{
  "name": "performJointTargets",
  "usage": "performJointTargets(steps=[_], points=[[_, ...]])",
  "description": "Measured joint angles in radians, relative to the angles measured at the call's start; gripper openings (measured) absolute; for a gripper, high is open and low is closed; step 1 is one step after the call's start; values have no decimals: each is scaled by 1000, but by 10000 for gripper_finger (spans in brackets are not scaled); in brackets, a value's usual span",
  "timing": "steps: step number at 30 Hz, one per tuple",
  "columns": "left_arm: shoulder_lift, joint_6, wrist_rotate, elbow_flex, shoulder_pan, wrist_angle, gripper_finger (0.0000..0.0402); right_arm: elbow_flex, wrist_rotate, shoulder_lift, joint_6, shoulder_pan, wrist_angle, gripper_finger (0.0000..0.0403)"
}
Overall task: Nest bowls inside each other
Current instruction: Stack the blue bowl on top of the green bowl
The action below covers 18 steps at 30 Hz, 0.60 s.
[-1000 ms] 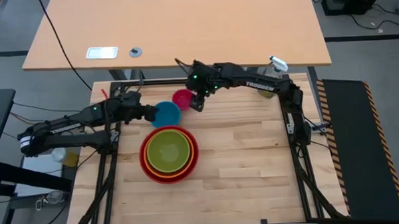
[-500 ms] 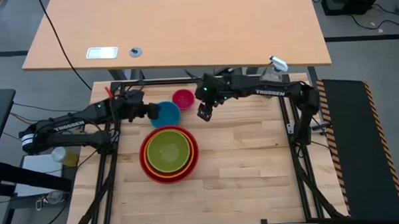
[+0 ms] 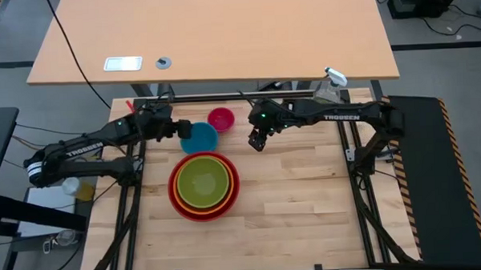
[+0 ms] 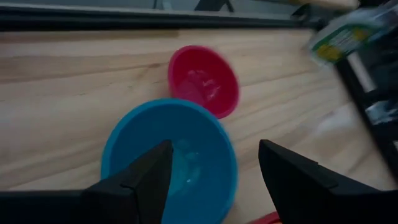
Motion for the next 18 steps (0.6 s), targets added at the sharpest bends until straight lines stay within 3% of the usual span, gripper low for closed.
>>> performJointTargets(steps=[6,18], points=[[86,52,4,0,3,-23,242,-127,-27,-60,70,11,84,216],[196,58,26,0,89,-14,242,-167,30,-72,148,118,147,217]])
